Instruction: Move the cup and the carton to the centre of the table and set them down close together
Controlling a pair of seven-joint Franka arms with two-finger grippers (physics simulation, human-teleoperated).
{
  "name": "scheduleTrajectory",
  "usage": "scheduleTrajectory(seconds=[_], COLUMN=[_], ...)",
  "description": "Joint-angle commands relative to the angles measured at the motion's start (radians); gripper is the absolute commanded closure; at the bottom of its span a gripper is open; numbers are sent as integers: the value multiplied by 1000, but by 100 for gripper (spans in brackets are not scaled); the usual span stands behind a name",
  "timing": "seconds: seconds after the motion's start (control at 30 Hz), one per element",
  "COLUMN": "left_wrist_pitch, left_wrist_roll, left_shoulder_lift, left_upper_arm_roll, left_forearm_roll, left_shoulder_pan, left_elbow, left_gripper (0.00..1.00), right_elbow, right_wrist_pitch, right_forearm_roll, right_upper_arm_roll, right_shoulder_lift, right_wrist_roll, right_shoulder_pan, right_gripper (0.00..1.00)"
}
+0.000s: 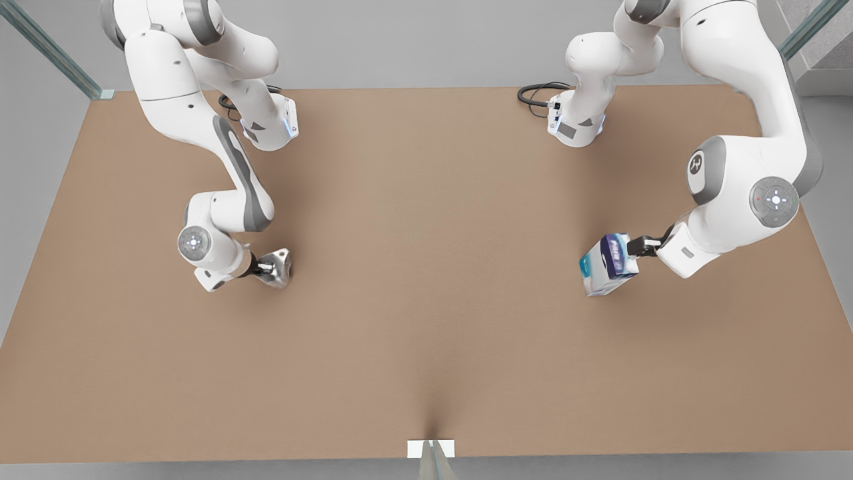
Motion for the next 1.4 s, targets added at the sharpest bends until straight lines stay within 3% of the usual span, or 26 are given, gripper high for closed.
scheduleTrajectory(seconds=[0.0, 0.2, 0.43, 0.73, 0.9, 0.97, 1.2, 1.3, 1.37], left_wrist_pitch=[0, 0, 8, 14, 14, 14, 8, 5, 5], left_wrist_roll=[0, 0, 0, -2, -2, -2, -2, -2, -3], left_shoulder_lift=[0, 0, 1, 3, 3, 3, 1, 1, 1], left_upper_arm_roll=[0, 0, 0, 0, 0, 0, 0, 0, 0], left_forearm_roll=[0, 0, 0, 2, 0, 0, 2, 2, 2], left_shoulder_pan=[0, 2, 5, 5, 5, 5, 5, 5, 5], left_elbow=[0, 0, 0, -2, -9, -9, -9, -9, -9], left_gripper=[0, 0, 0, 0, 0, 0, 0, 0, 0], right_elbow=[4, 136, 281, 630, 738, 876, 1166, 1237, 1239], right_wrist_pitch=[-9, -203, -243, -246, -180, -180, -192, -183, -187], right_forearm_roll=[-3, -1, 3, 101, 124, 123, 124, 124, 121], right_upper_arm_roll=[0, 54, 48, 20, 20, 17, -69, -69, -121], right_shoulder_lift=[-2, -34, 0, 307, 406, 500, 704, 765, 778], right_wrist_roll=[-1, 2, 217, 404, 456, 519, 618, 645, 648], right_shoulder_pan=[8, 83, 240, 413, 488, 528, 609, 613, 655], right_gripper=[79, 79, 79, 79, 79, 79, 79, 79, 79])
